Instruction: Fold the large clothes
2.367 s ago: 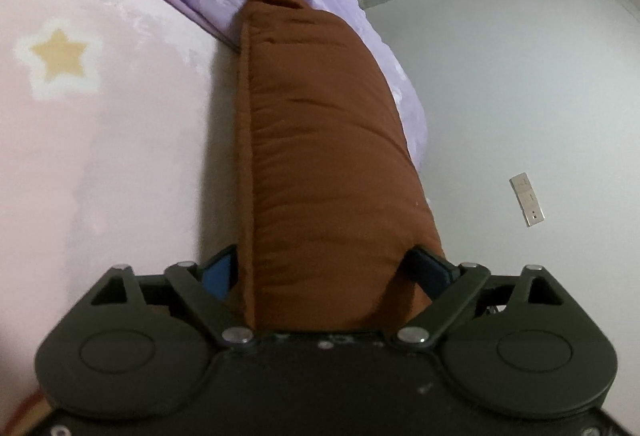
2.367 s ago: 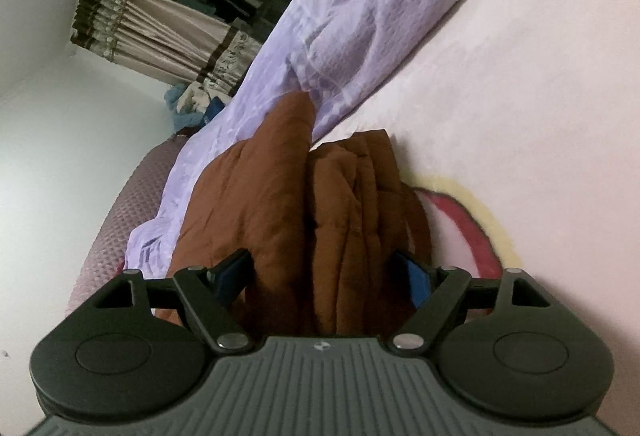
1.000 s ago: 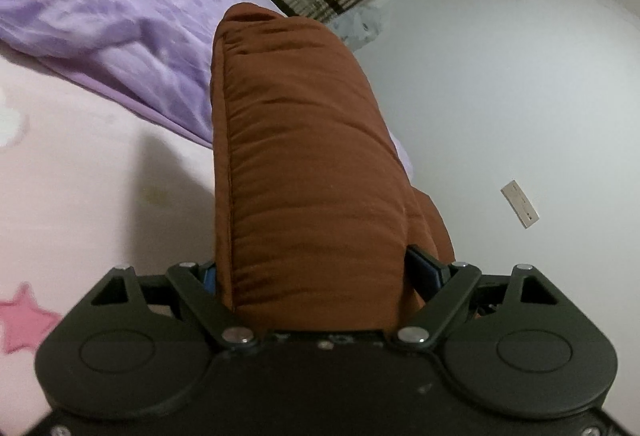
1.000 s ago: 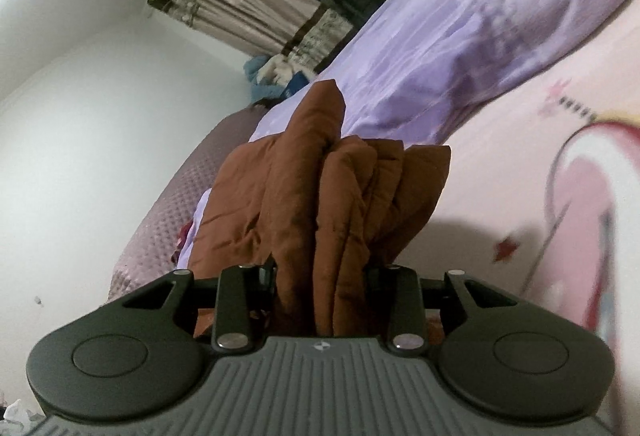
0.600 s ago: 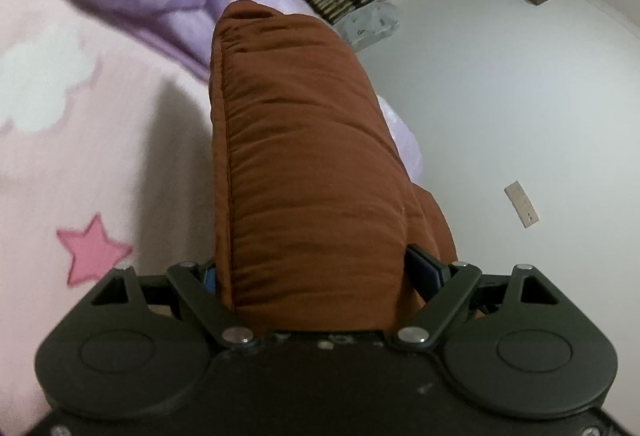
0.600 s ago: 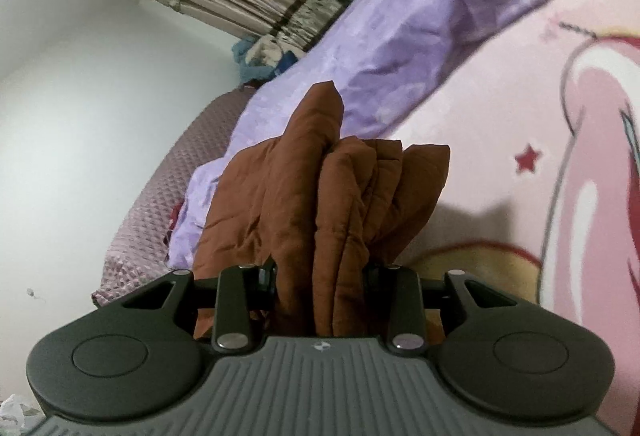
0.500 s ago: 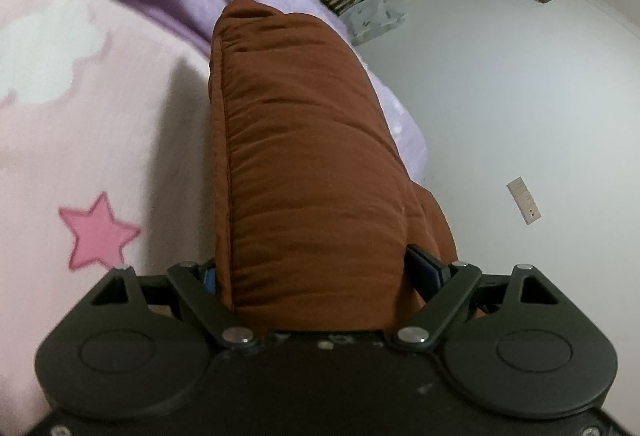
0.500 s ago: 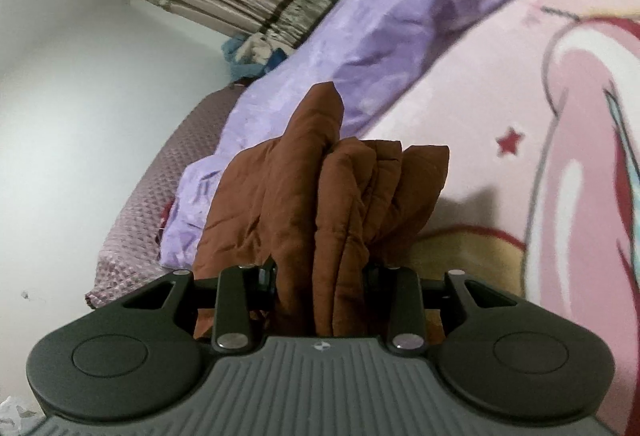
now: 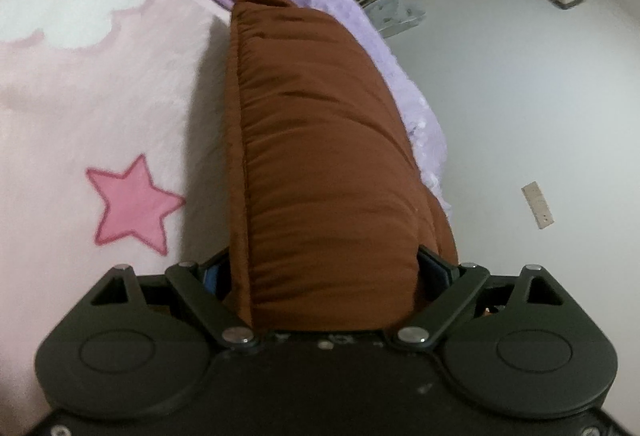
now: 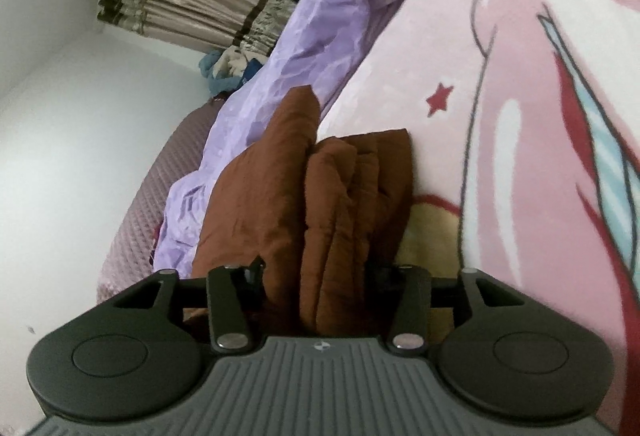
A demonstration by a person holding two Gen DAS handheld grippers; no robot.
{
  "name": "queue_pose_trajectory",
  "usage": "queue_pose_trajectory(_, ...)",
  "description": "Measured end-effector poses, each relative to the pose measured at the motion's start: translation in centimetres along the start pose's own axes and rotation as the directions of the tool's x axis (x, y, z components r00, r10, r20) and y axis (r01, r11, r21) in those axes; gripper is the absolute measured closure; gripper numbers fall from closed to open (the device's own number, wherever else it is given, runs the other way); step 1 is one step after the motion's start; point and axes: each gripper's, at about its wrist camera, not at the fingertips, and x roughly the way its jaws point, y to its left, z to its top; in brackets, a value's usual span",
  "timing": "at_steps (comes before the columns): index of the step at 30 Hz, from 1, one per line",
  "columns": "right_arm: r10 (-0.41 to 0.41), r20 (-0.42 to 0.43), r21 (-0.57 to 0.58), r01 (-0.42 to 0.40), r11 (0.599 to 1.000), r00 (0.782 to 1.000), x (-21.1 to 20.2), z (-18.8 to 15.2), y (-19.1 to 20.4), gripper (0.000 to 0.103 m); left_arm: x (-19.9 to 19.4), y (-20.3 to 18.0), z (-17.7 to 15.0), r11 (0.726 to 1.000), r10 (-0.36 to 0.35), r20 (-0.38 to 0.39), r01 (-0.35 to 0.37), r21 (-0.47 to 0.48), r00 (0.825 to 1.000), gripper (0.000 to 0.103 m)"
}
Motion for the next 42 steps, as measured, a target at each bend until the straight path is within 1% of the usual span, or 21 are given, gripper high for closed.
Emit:
queue_pose_trajectory(1, -0.006, -0.002, -0.005, 0.006, 1.000, 1.000, -0.3, -0.1, 0.2, 0.045, -0.4, -0.7, 0.0, 1.000, 0.016, 0.001, -0.016, 0.000, 1.000, 0.010)
queue_pose_trajectory(3, -0.039, 0.012, -0.048, 0.039, 0.998, 0.999, -1.2, -0.2, 1.5, 0.037, -2.1, -2.0, -0.1, 0.997, 0.067, 0.023, -0.068, 0.039, 0.998, 0.013)
queue_pose_trajectory(5, -0.078, 0.045, -0.094, 0.081, 0.992, 0.996, -2.6, -0.2, 2.9, 0.037, -3.8, -3.7, -0.4, 0.986, 0.136, 0.067, -0.142, 0.090, 0.988, 0.013)
queue_pose_trajectory(6, -0.093, 0.066, -0.117, 0.100, 0.988, 0.994, -3.3, -0.3, 3.7, 0.037, -5.0, -5.0, -0.9, 0.969, 0.197, 0.110, -0.210, 0.127, 0.974, 0.013)
queue_pose_trajectory(7, -0.108, 0.093, -0.141, 0.121, 0.983, 0.990, -4.1, -0.5, 4.7, 0.037, -5.8, -6.3, -1.4, 0.950, 0.236, 0.152, -0.260, 0.171, 0.960, 0.013)
queue_pose_trajectory(8, -0.117, 0.122, -0.165, 0.137, 0.977, 0.986, -4.9, -0.7, 5.6, 0.037, -6.5, -7.7, -2.1, 0.928, 0.261, 0.192, -0.301, 0.221, 0.946, 0.013)
queue_pose_trajectory(10, -0.148, 0.191, -0.226, 0.190, 0.955, 0.970, -6.3, -1.6, 8.1, 0.037, -7.6, -10.9, -4.1, 0.869, 0.305, 0.272, -0.384, 0.313, 0.913, 0.013)
queue_pose_trajectory(12, -0.186, 0.250, -0.323, 0.263, 0.909, 0.950, -6.9, -3.2, 11.0, 0.043, -8.0, -13.7, -6.0, 0.820, 0.317, 0.329, -0.431, 0.376, 0.890, 0.013)
queue_pose_trajectory(14, -0.213, 0.303, -0.414, 0.329, 0.849, 0.929, -7.1, -5.2, 14.1, 0.050, -8.1, -15.6, -8.0, 0.799, 0.304, 0.363, -0.443, 0.407, 0.881, 0.013)
queue_pose_trajectory(15, -0.215, 0.321, -0.451, 0.348, 0.822, 0.922, -7.2, -6.4, 15.3, 0.056, -7.9, -16.5, -9.0, 0.789, 0.306, 0.377, -0.455, 0.413, 0.874, 0.013)
queue_pose_trajectory(16, -0.212, 0.333, -0.481, 0.359, 0.800, 0.919, -7.0, -7.6, 16.5, 0.059, -7.6, -17.1, -9.8, 0.779, 0.311, 0.389, -0.467, 0.419, 0.867, 0.013)
queue_pose_trajectory(18, -0.230, 0.342, -0.518, 0.387, 0.763, 0.911, -6.3, -9.1, 18.1, 0.071, -6.9, -18.0, -11.7, 0.751, 0.323, 0.414, -0.497, 0.435, 0.851, 0.013)
queue_pose_trajectory(19, -0.252, 0.348, -0.530, 0.411, 0.742, 0.903, -5.8, -9.9, 18.6, 0.072, -6.4, -18.2, -12.3, 0.741, 0.333, 0.416, -0.508, 0.440, 0.846, 0.014)
queue_pose_trajectory(20, -0.276, 0.356, -0.540, 0.437, 0.719, 0.893, -5.3, -10.7, 18.8, 0.072, -5.9, -18.1, -13.0, 0.734, 0.344, 0.410, -0.514, 0.443, 0.845, 0.014)
queue_pose_trajectory(23, -0.333, 0.377, -0.562, 0.499, 0.660, 0.864, -4.2, -12.2, 18.3, 0.073, -4.3, -17.5, -14.4, 0.736, 0.364, 0.365, -0.505, 0.450, 0.857, 0.017)
queue_pose_trajectory(26, -0.396, 0.390, -0.555, 0.556, 0.619, 0.831, -3.1, -12.9, 16.9, 0.074, -2.7, -16.1, -15.0, 0.729, 0.401, 0.332, -0.517, 0.448, 0.854, 0.018)
queue_pose_trajectory(28, -0.431, 0.388, -0.548, 0.579, 0.603, 0.815, -2.6, -13.4, 15.9, 0.078, -1.7, -15.0, -15.3, 0.720, 0.420, 0.317, -0.525, 0.453, 0.850, 0.017)
queue_pose_trajectory(30, -0.448, 0.373, -0.531, 0.583, 0.615, 0.813, -2.2, -13.7, 14.8, 0.084, -0.9, -14.2, -15.7, 0.701, 0.433, 0.322, -0.539, 0.467, 0.842, 0.016)
queue_pose_trajectory(31, -0.455, 0.370, -0.524, 0.586, 0.618, 0.810, -2.0, -13.8, 14.2, 0.084, -0.8, -13.9, -15.8, 0.698, 0.434, 0.322, -0.540, 0.471, 0.841, 0.016)
queue_pose_trajectory(34, -0.454, 0.370, -0.515, 0.585, 0.626, 0.811, -1.8, -14.2, 13.5, 0.084, -0.6, -13.2, -15.8, 0.707, 0.434, 0.320, -0.538, 0.459, 0.842, 0.015)
queue_pose_trajectory(42, -0.453, 0.370, -0.510, 0.585, 0.631, 0.811, -1.8, -14.2, 13.6, 0.084, -1.1, -13.4, -16.4, 0.704, 0.426, 0.328, -0.536, 0.465, 0.843, 0.014)
